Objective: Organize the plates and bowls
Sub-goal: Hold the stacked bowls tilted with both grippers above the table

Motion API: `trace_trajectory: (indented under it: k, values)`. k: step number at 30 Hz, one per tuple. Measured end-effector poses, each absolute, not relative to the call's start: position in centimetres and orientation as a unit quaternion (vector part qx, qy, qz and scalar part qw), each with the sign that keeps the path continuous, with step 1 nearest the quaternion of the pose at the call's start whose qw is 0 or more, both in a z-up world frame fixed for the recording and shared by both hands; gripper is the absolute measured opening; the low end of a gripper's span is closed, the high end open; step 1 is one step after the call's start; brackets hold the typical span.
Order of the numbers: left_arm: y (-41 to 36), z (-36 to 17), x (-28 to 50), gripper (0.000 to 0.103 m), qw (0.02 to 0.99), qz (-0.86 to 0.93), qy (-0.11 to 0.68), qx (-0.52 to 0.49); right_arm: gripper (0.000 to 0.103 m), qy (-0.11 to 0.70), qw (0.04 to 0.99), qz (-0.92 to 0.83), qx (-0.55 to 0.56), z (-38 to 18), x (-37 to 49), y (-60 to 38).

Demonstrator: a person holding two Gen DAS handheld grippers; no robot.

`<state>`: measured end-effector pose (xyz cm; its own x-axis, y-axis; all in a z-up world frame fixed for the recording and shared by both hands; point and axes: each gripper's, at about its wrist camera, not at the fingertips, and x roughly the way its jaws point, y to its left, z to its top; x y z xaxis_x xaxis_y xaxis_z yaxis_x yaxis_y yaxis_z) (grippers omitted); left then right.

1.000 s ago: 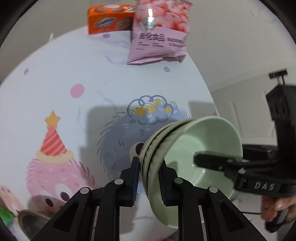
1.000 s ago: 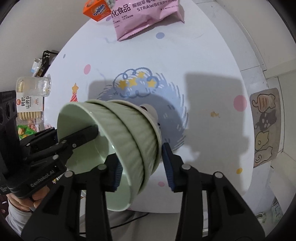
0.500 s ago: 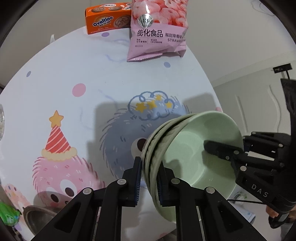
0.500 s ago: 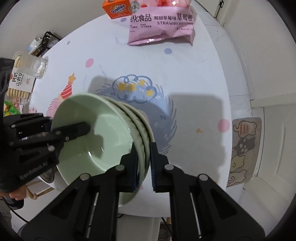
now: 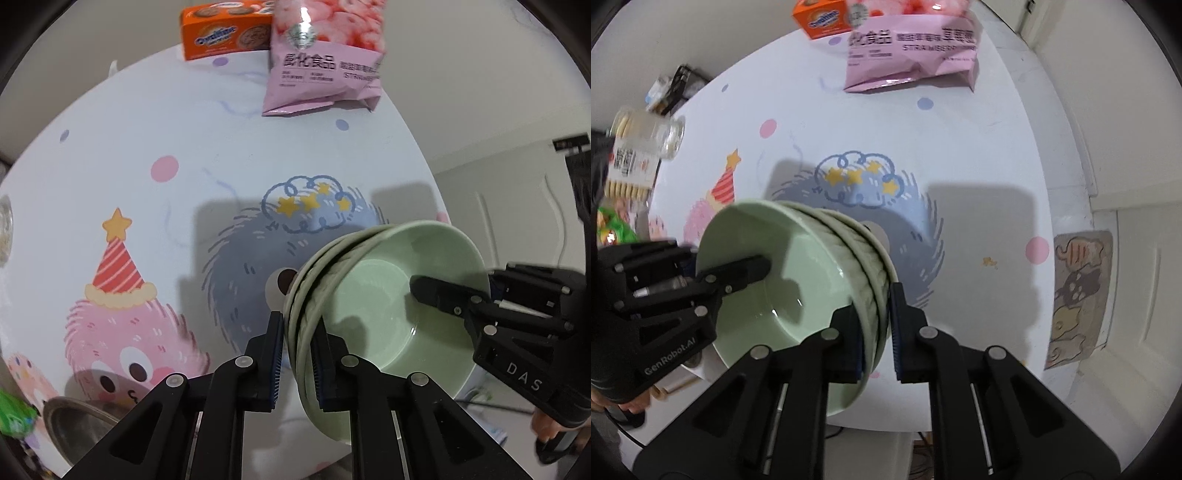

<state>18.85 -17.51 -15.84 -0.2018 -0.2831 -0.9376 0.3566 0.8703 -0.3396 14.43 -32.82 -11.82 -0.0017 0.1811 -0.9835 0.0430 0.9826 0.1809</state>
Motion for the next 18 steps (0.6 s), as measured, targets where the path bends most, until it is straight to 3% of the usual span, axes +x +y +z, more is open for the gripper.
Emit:
trace_trajectory:
  k: [3,6,7,8,9,10,12,18]
  values:
    - [-17.7,-15.7,18.5,0.023,0.639,-0.251,0.726,0.043,0.015,0.713,0.697,0.050,0.057,-11.9,14.1,-32.3]
    - [-17.2,-15.8,17.9,0.050,0.655,-0.232,0.717,0.057,0.041,0.717,0.696,0.025,0.040,-11.9,13.6,-32.7]
    - [-16.9,-16.0,17.7,0.057,0.658,-0.226,0.716,0.053,0.041,0.714,0.698,0.019,0.054,-12.0,13.5,-33.2]
    - [-16.5,-16.1,17.5,0.057,0.661,-0.226,0.714,0.043,0.041,0.713,0.695,0.022,0.087,-12.3,13.3,-33.9]
    - [-16.1,-16.2,17.5,0.057,0.657,-0.232,0.717,0.030,0.028,0.710,0.691,0.030,0.135,-12.7,13.1,-34.8]
    - [-15.9,-16.3,17.5,0.045,0.651,-0.238,0.720,0.014,0.023,0.707,0.684,0.042,0.175,-13.0,13.0,-35.4]
    - [-15.8,-16.2,17.6,0.019,0.632,-0.256,0.731,-0.022,0.022,0.704,0.688,0.044,0.171,-13.0,13.0,-35.1]
    - [-16.6,-15.8,16.9,0.015,0.646,-0.243,0.724,0.016,0.020,0.701,0.703,0.040,0.115,-12.3,13.0,-33.4]
